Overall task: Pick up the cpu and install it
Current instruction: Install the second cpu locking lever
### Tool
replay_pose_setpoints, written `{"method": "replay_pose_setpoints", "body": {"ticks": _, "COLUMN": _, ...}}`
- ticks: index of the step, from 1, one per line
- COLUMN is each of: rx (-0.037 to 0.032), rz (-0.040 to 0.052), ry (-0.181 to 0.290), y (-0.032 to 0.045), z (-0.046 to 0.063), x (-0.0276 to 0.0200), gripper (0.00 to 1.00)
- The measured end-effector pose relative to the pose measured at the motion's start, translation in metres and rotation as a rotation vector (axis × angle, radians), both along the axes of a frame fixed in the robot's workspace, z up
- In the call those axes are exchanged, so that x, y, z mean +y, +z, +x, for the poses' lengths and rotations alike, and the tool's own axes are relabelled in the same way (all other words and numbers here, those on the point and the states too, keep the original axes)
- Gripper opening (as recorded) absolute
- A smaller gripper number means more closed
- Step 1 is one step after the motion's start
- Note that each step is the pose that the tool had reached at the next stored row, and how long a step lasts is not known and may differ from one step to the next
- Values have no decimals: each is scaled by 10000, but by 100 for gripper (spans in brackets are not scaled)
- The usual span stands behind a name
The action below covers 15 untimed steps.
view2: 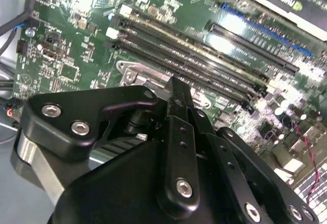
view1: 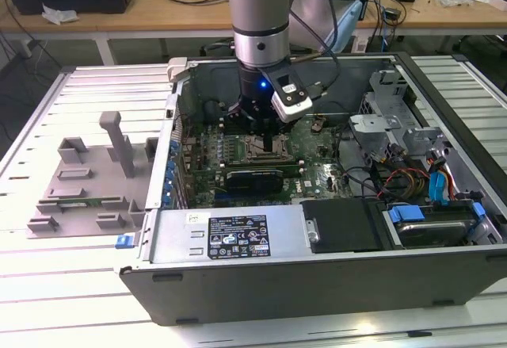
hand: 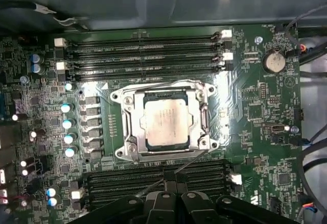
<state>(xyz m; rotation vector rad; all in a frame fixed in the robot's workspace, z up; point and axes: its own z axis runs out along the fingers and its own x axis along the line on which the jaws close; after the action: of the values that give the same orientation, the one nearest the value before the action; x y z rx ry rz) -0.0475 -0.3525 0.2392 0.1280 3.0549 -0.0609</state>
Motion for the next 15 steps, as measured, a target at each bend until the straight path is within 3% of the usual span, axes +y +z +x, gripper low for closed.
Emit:
{"method": "replay_pose_setpoints", "body": {"ticks": 6, "rx": -1, "rz": 41, "ry": 0, "y": -87, "z": -48, "x": 0, "gripper": 11}}
{"method": "replay_pose_setpoints", "body": {"ticks": 7, "rx": -7, "rz": 62, "ry": 1, "y": -103, "z": -73, "x": 0, "gripper": 11}}
{"method": "replay_pose_setpoints", "body": {"ticks": 9, "rx": -12, "rz": 231, "ry": 2, "y": -143, "z": -121, "x": 0, "gripper": 11}}
{"method": "replay_pose_setpoints", "body": {"ticks": 10, "rx": -16, "rz": 260, "ry": 0, "y": -156, "z": -149, "x": 0, "gripper": 11}}
{"method": "replay_pose_setpoints", "body": {"ticks": 15, "rx": -44, "rz": 290, "ry": 0, "y": -212, "z": -252, "x": -5, "gripper": 11}}
